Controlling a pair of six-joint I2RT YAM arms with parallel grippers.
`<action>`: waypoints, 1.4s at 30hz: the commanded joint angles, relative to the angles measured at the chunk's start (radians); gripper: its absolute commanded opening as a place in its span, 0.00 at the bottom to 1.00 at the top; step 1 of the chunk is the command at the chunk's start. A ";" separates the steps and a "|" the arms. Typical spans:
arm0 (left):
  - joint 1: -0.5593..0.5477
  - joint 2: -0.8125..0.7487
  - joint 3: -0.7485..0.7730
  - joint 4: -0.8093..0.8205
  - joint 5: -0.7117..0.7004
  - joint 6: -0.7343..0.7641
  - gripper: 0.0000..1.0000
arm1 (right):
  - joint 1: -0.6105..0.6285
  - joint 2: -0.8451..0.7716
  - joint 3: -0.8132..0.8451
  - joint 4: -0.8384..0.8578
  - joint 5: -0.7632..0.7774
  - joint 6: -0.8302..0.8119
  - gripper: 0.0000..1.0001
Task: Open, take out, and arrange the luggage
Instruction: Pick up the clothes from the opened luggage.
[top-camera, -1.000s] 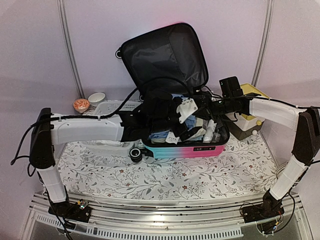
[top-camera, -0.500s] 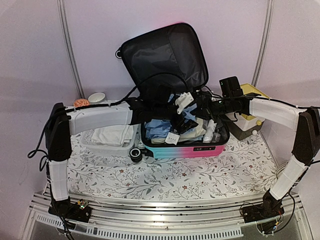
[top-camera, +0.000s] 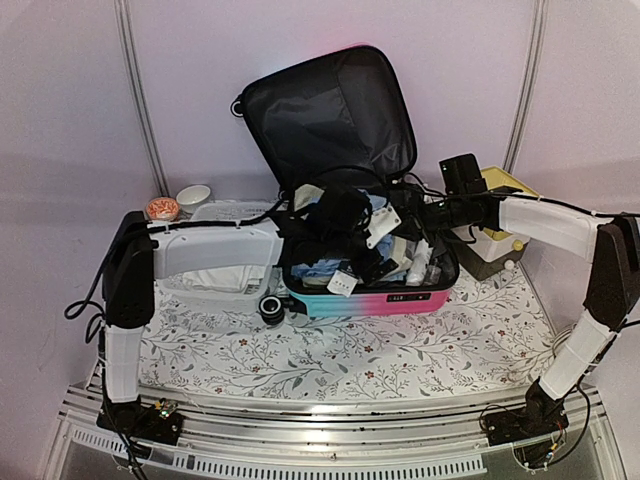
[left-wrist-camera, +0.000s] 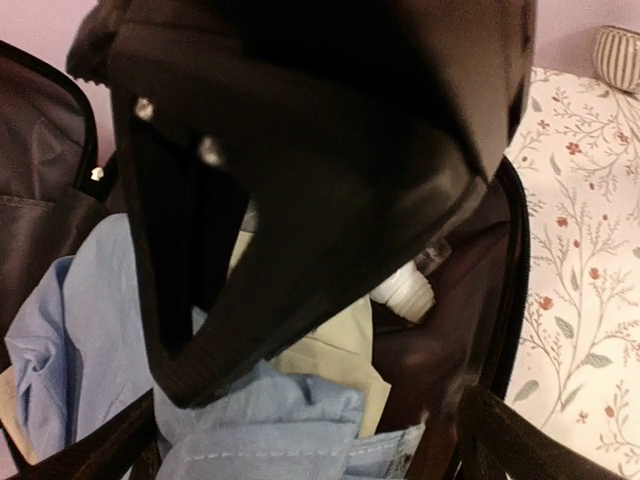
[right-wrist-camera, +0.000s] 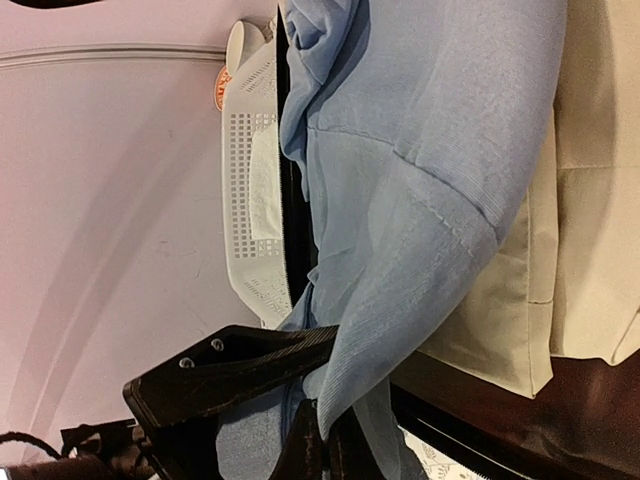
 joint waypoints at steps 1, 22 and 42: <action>-0.074 -0.003 -0.058 0.081 -0.238 0.035 0.98 | 0.010 -0.053 -0.001 0.091 -0.048 0.054 0.02; -0.075 -0.242 -0.274 0.274 -0.380 0.005 0.00 | -0.047 -0.039 -0.015 0.063 0.111 0.027 0.67; -0.108 -0.386 -0.428 0.274 -0.261 -0.072 0.00 | -0.121 0.210 0.080 0.148 0.082 0.088 0.73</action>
